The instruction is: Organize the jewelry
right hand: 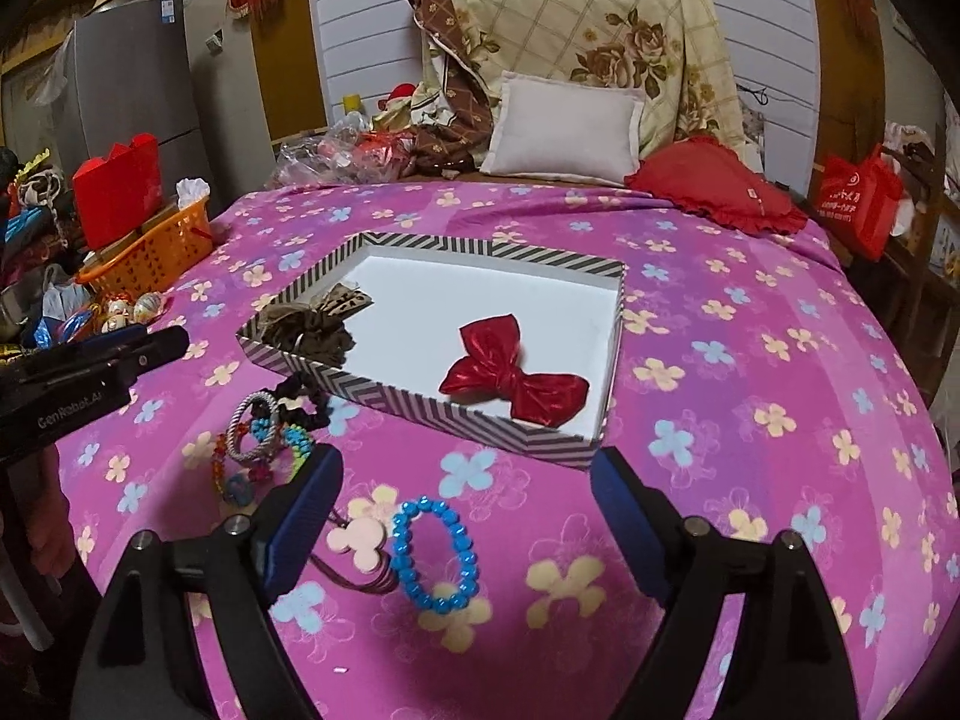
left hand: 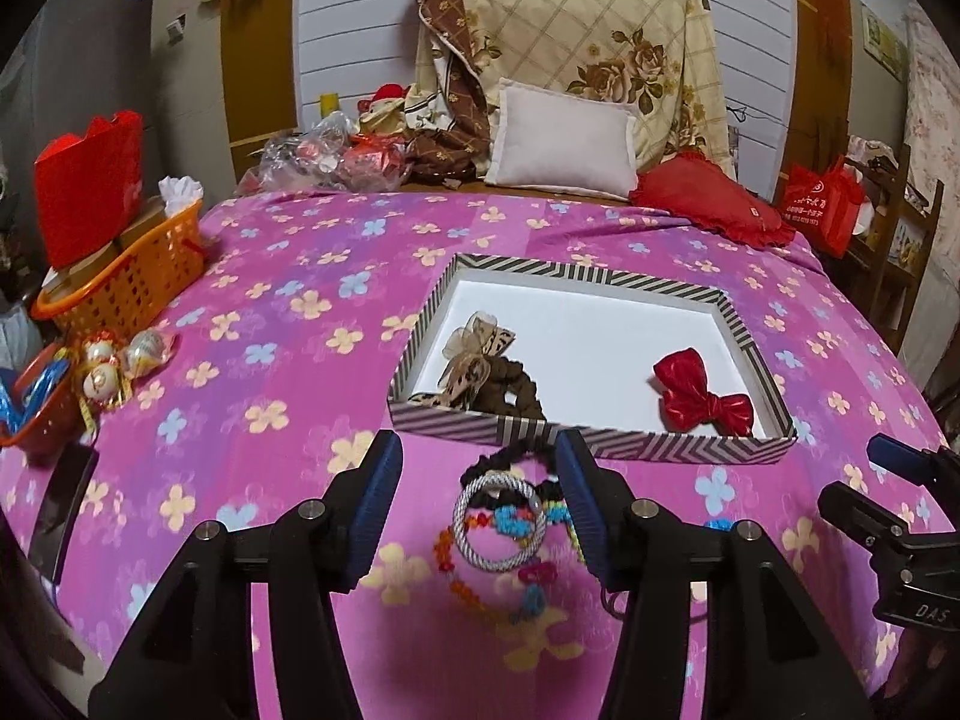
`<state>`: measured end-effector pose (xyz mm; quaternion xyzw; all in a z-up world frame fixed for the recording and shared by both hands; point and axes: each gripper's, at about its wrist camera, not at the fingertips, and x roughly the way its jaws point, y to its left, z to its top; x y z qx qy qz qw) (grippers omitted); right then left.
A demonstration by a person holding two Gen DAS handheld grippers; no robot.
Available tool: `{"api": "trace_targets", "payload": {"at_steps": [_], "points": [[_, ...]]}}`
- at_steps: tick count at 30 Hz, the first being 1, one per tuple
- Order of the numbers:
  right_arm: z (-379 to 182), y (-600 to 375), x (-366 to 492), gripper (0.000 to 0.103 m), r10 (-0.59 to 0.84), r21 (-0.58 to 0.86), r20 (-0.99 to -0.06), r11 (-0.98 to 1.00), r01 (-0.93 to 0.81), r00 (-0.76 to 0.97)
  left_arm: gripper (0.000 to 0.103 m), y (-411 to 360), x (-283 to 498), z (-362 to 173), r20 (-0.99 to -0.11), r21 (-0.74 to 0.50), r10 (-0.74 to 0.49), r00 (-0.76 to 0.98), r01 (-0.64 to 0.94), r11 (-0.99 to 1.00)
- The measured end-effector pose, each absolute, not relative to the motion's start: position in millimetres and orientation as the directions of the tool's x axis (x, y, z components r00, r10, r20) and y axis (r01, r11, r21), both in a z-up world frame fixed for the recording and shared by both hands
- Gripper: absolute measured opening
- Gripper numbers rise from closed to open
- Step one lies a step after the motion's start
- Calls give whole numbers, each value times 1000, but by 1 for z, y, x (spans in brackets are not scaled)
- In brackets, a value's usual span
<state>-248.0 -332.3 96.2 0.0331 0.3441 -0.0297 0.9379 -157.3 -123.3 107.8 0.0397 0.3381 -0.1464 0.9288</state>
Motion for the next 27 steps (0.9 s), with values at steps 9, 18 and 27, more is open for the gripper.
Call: {"api": "trace_targets", "payload": {"at_steps": [9, 18, 27], "points": [[99, -326, -257, 88, -24, 48, -657, 996, 74, 754, 39, -118, -176, 105, -642, -17, -228, 732, 285, 959], [100, -317, -263, 88, -35, 21, -656, 998, 65, 754, 39, -114, -185, 104, -647, -17, -221, 730, 275, 961], [96, -315, -264, 88, -36, 21, -667, 998, 67, 744, 39, -112, -188, 101, -651, -20, -221, 726, 276, 961]]}}
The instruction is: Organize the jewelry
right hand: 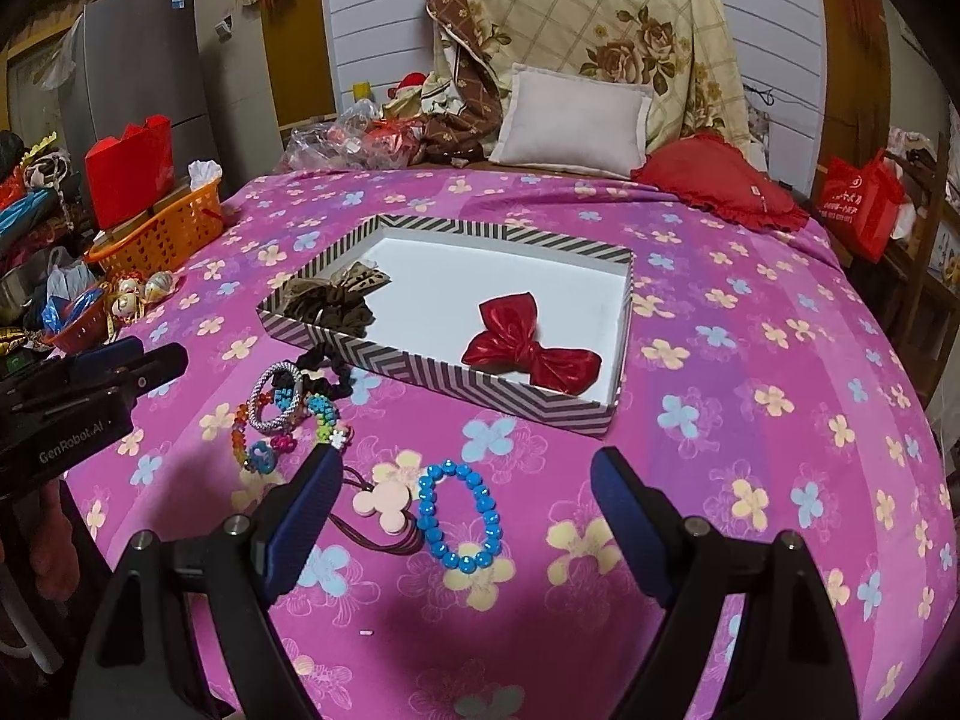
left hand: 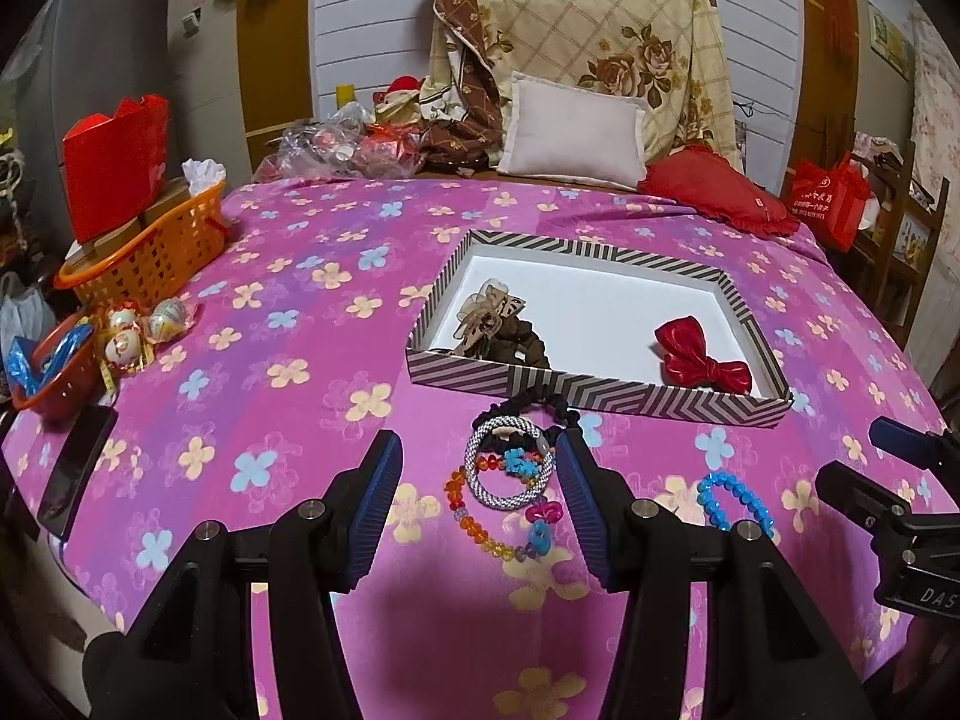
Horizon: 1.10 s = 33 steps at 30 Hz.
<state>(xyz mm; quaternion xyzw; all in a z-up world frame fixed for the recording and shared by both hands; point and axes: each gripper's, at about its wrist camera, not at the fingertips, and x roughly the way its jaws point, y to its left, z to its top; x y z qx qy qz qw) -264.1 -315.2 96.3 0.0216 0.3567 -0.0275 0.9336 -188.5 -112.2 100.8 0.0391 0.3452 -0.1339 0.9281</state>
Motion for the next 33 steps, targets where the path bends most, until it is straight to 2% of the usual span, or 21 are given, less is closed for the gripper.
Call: {"api": "trace_targets", "payload": {"at_steps": [33], "points": [[85, -317, -260, 88, -64, 8, -699, 995, 97, 712, 39, -107, -185, 87, -675, -23, -213, 707, 268, 963]]}}
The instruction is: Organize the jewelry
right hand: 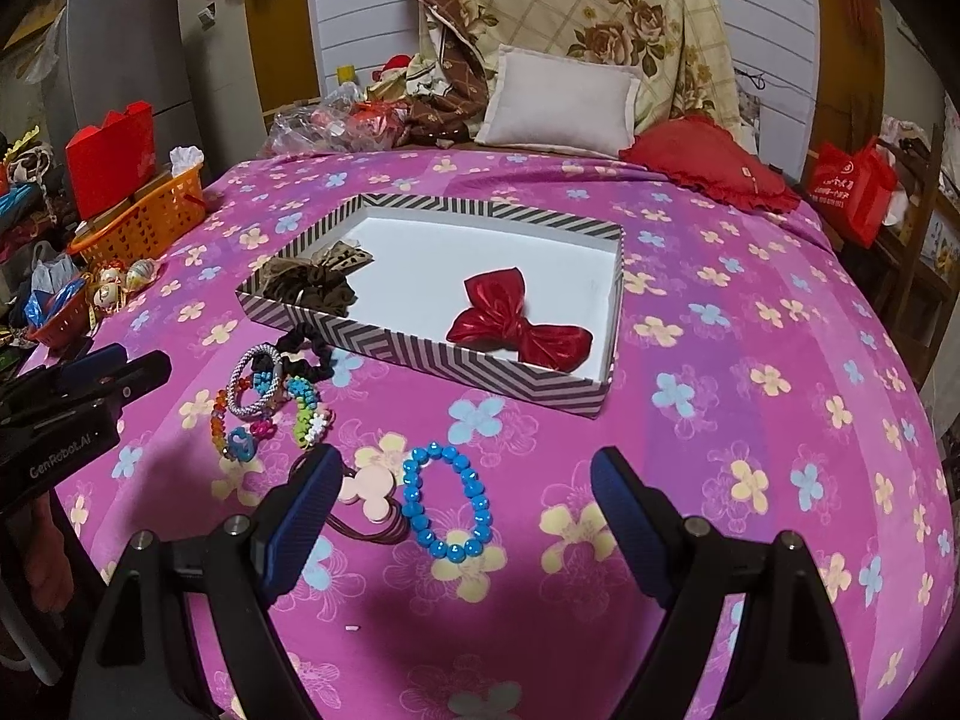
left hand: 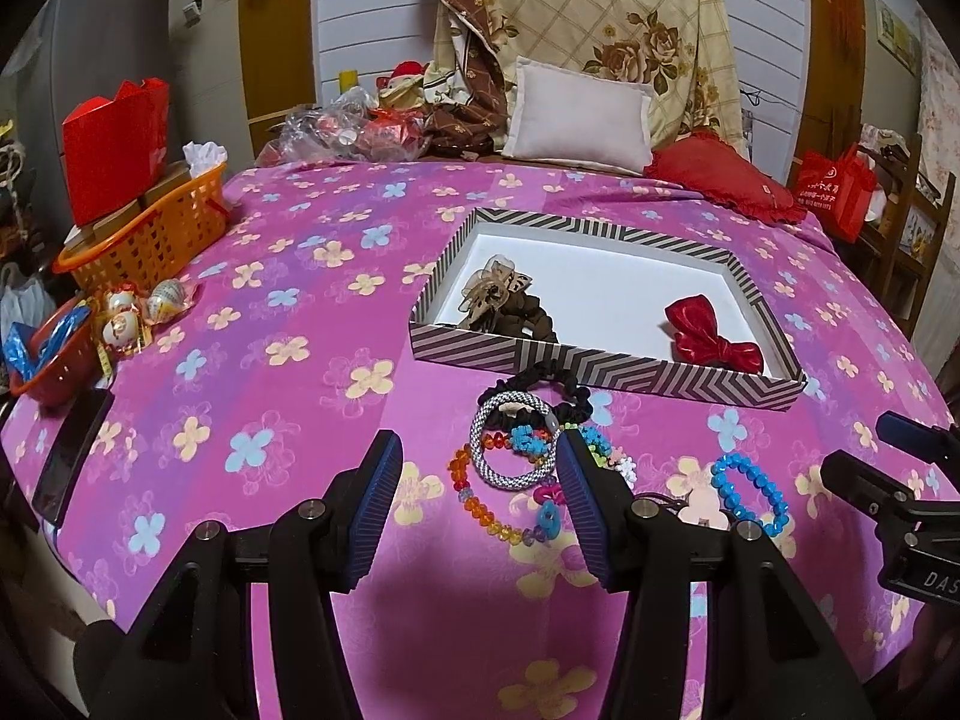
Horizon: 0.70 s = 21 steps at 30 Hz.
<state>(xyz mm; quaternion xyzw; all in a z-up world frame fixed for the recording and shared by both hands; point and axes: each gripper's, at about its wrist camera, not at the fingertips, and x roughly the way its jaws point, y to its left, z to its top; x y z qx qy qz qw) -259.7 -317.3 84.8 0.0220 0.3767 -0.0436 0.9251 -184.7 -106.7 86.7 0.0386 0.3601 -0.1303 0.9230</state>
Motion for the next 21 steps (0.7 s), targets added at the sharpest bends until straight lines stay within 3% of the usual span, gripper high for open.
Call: {"api": "trace_targets", "payload": {"at_steps": [21], "points": [[70, -315, -254, 88, -66, 0, -728, 995, 95, 683, 39, -94, -177, 70, -710, -59, -227, 666, 266, 962]]}}
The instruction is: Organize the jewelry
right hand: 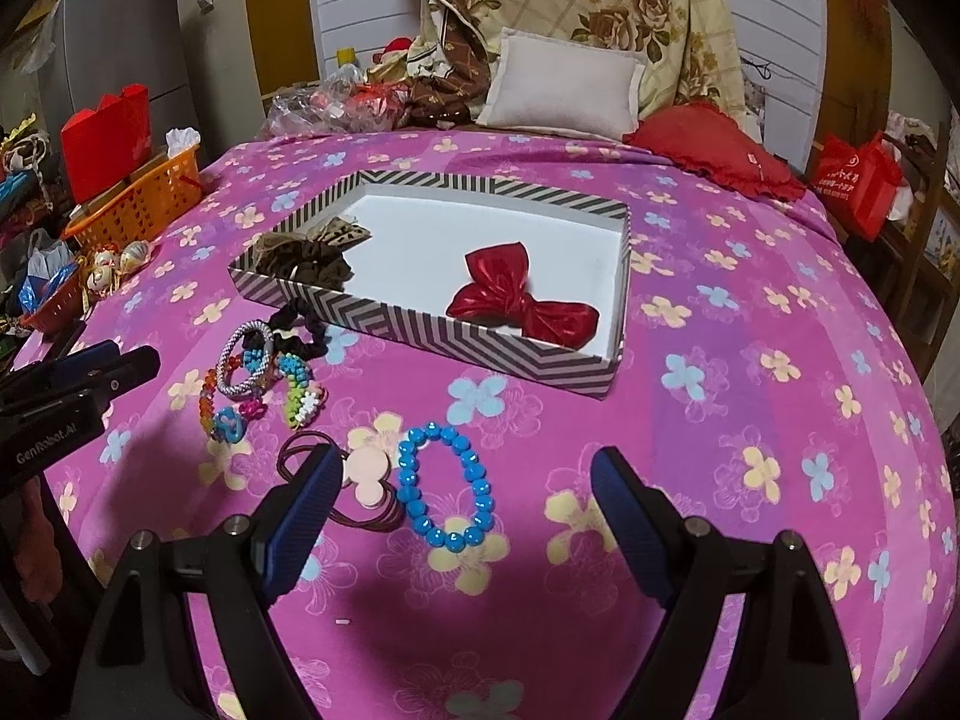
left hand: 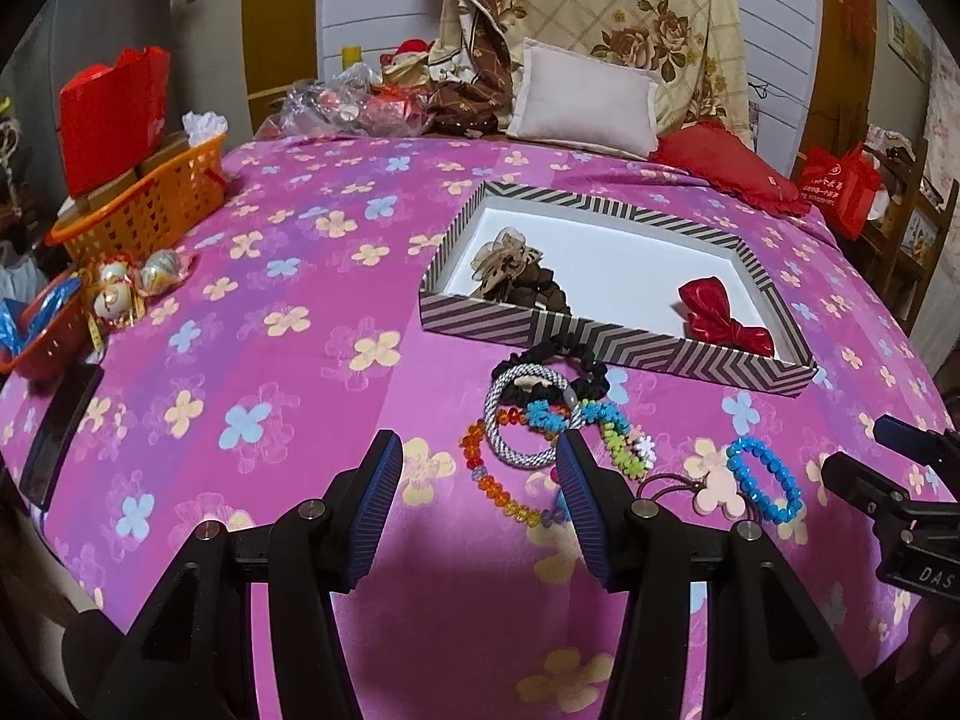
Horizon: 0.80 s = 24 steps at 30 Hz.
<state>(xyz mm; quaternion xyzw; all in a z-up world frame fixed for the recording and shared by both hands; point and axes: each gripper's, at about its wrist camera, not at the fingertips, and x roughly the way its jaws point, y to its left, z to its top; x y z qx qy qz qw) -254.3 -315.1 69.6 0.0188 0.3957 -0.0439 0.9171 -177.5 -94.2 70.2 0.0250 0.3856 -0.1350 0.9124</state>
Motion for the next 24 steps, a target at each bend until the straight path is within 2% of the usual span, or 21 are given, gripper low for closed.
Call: {"api": "trace_targets", "payload": {"at_steps": [14, 20, 22, 24], "points": [[59, -318, -253, 87, -9, 37, -732, 998, 54, 681, 39, -81, -153, 54, -764, -146, -324, 559, 340, 929], [57, -321, -253, 74, 0, 36, -728, 999, 38, 686, 38, -93, -133, 48, -777, -136, -324, 540, 358, 924], [54, -325, -252, 68, 12, 46, -734, 998, 33, 679, 38, -95, -128, 47, -777, -139, -330, 535, 366, 920], [49, -327, -249, 56, 22, 54, -747, 998, 28, 665, 38, -97, -123, 46, -781, -136, -328, 531, 369, 920]]}}
